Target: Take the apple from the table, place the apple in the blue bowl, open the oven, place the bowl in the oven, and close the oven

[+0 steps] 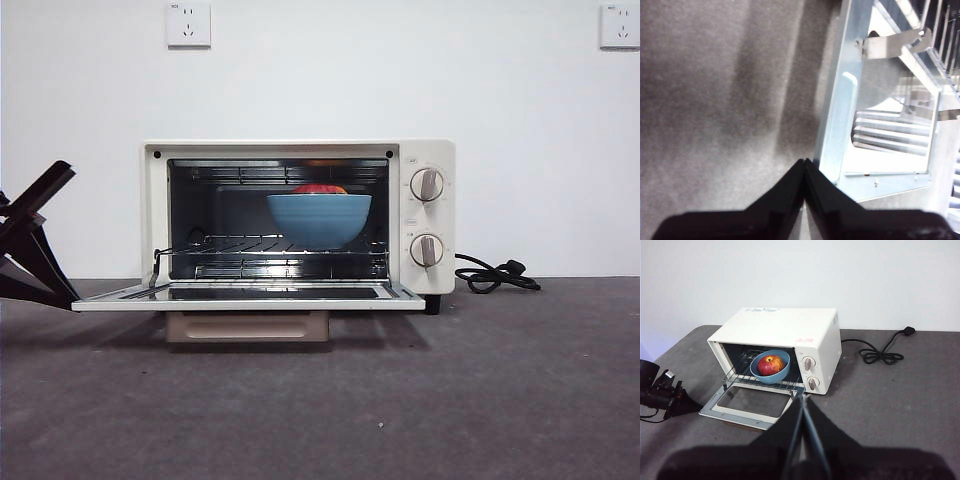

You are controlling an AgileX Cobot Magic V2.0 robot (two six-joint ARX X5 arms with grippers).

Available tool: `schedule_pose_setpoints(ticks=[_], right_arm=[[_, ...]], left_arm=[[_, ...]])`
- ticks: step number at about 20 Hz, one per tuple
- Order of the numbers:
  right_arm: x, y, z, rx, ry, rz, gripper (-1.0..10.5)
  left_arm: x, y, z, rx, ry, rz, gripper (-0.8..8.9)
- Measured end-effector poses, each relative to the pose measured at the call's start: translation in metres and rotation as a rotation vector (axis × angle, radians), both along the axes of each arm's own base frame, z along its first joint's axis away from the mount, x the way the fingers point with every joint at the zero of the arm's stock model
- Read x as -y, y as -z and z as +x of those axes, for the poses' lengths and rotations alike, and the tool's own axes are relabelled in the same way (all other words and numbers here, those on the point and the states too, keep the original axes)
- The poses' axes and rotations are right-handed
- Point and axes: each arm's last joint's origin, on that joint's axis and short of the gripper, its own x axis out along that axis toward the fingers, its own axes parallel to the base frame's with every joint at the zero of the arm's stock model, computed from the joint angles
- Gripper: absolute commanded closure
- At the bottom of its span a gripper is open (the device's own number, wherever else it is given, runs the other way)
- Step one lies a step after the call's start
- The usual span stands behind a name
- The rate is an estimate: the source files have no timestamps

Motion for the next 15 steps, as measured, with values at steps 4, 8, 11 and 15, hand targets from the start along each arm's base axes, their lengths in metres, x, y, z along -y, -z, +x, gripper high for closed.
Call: schedule_pose_setpoints(ticks=[4,8,11,15], right_arm=[[0.000,0.000,0.000,0.000,0.000,0.000,9.6],[0.000,0.000,0.000,-0.001,0.001,0.002,9.6],[0.000,0.000,0.000,-0.001,0.001,0.002,9.6],[0.000,0.000,0.000,-0.001,0.001,0.002,9.6]], left_arm=[[0.008,0.004,-0.003,-0.048,-0.015,0.101,8.20],[0.010,0.004,-0.003,-0.045,0.013,0.072,8.20],[0.012,0.004,-0.004,-0.043,0.026,0.069,8.20],[0.016,0.004,-0.004,-0.045,0.044,0.064,8.20]])
